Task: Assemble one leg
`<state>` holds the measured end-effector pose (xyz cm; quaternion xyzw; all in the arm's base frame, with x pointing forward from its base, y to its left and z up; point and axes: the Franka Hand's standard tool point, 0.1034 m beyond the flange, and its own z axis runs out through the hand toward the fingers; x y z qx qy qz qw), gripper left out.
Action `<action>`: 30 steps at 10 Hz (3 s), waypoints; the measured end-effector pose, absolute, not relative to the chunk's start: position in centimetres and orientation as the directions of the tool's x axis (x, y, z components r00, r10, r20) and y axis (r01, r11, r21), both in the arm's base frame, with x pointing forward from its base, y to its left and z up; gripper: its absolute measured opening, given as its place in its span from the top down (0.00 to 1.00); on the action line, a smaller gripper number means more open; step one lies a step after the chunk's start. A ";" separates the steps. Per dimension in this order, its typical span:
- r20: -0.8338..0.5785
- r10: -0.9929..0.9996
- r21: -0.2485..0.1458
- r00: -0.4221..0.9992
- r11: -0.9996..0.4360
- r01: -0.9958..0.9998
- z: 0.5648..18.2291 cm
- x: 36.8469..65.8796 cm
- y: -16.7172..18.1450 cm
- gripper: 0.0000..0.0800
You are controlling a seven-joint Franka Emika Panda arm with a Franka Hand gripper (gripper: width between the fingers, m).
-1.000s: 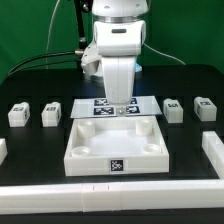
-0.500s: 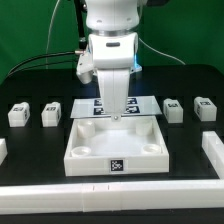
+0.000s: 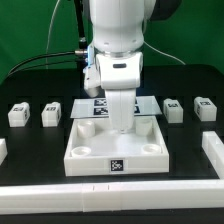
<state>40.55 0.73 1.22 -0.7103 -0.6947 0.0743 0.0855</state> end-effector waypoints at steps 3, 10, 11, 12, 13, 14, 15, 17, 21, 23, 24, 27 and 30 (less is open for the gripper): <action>0.014 1.000 -0.223 0.022 -0.018 0.975 1.2 40.8 0.8 0.19; 0.015 1.000 -0.211 0.024 -0.020 0.977 1.2 41.0 0.8 0.90; 0.015 1.000 -0.210 0.024 -0.020 0.978 1.2 41.1 0.8 0.90; 0.016 1.000 -0.209 0.024 -0.020 0.978 1.3 41.1 0.8 0.90; 0.016 1.000 -0.208 0.024 -0.021 0.978 1.3 41.1 0.8 0.90; 0.016 1.000 -0.208 0.024 -0.021 0.978 1.3 41.1 0.8 0.90; 0.016 1.000 -0.208 0.024 -0.021 0.978 1.3 41.1 0.8 0.90; 0.011 0.999 -0.204 0.045 -0.041 0.978 1.2 41.5 1.3 0.90; 0.030 0.999 -0.175 0.029 -0.024 0.984 1.2 44.6 5.2 0.90; 0.043 0.999 -0.161 0.023 -0.016 0.987 1.2 45.8 7.2 0.90; 0.050 0.999 -0.154 0.021 -0.013 0.988 1.2 46.4 7.9 0.90; 0.049 0.998 -0.152 0.048 -0.040 0.988 1.2 47.2 8.2 0.90; 0.049 0.998 -0.153 0.051 -0.042 0.987 1.3 48.0 8.2 0.90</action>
Offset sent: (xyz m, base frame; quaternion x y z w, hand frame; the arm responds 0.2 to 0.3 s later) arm 0.0000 0.0000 0.0000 0.0000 0.0000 0.0000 1.0000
